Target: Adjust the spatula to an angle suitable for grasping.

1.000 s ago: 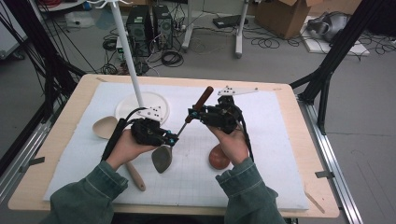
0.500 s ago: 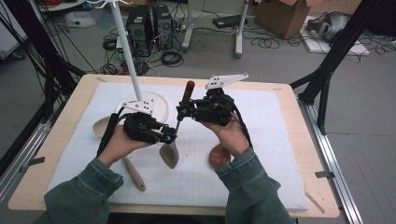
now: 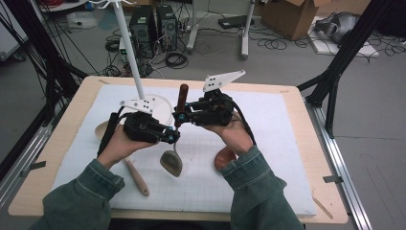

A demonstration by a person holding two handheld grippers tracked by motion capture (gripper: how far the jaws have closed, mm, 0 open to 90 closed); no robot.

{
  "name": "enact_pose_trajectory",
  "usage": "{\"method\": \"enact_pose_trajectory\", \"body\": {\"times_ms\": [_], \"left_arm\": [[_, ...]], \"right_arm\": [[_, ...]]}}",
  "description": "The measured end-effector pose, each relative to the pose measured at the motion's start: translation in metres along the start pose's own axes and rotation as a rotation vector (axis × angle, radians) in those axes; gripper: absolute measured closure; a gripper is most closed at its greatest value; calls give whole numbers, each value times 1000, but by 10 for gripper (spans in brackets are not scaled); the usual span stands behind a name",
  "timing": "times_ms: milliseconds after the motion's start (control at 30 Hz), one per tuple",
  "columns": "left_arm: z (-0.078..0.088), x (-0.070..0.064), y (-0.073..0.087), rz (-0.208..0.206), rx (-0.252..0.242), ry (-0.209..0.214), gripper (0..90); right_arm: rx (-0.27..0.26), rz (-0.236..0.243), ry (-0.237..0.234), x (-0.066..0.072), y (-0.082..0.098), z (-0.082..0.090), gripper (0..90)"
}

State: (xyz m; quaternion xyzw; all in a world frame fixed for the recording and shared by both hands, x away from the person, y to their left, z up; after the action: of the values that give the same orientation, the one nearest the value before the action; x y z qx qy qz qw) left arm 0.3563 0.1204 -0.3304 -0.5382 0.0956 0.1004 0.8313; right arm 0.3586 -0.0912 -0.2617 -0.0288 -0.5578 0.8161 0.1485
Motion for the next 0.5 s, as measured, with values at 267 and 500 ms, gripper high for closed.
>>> {"method": "enact_pose_trajectory", "body": {"times_ms": [267,500], "left_arm": [[1,-6,-4,-10,-25,-33,837],[1,-8,-7,-24,-32,-131,838]], "right_arm": [[-34,-36,101,2,-2,1,664],[-28,-53,252,13,-4,-3,641]]}}
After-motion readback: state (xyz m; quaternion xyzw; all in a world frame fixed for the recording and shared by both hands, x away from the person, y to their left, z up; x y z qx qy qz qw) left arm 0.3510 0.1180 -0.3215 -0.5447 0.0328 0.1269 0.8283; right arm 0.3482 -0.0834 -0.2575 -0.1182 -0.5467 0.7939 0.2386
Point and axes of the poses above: each handheld gripper's, and its own axes: z roughly backward along the jaws, y roughly out of its underside, x roughly to its left, the point moved 2 cm from there along -z, roughly forward along the jaws, and after that the axes turned 6 degrees about y, right-handed, at the moved point
